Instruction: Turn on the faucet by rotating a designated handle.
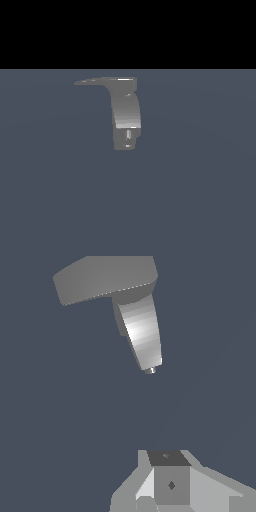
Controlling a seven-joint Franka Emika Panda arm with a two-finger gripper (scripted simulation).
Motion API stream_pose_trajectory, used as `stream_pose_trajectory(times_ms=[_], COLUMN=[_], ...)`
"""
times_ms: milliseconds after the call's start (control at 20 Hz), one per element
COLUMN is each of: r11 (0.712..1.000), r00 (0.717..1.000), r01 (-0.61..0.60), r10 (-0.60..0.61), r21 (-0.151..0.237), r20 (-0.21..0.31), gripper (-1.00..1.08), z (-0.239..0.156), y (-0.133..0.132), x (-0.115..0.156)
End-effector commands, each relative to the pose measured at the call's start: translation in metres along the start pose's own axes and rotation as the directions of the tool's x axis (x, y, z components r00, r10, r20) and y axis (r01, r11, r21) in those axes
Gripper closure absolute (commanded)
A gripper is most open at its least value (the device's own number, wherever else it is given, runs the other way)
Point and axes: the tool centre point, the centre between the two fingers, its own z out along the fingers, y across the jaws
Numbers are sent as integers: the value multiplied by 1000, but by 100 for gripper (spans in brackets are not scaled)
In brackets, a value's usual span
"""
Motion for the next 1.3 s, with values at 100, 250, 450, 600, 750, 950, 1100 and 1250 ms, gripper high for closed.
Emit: stream_pose_trajectory(times_ms=[100,250,450,600,750,950,1100,1250], r11=[996,988,972,956,937,905,878,847], r00=[996,988,972,956,937,905,878,847], r01=[-92,-153,-233,-292,-350,-425,-479,-531], r10=[92,153,233,292,350,425,479,531], r21=[4,7,11,14,16,20,22,25], r20=[0,1,1,2,3,5,6,7], gripper=[108,108,108,108,108,108,108,108], z=[12,21,31,39,47,58,66,73], y=[-22,-36,-54,-67,-79,-95,-105,-115], x=[10,17,29,39,50,65,77,90])
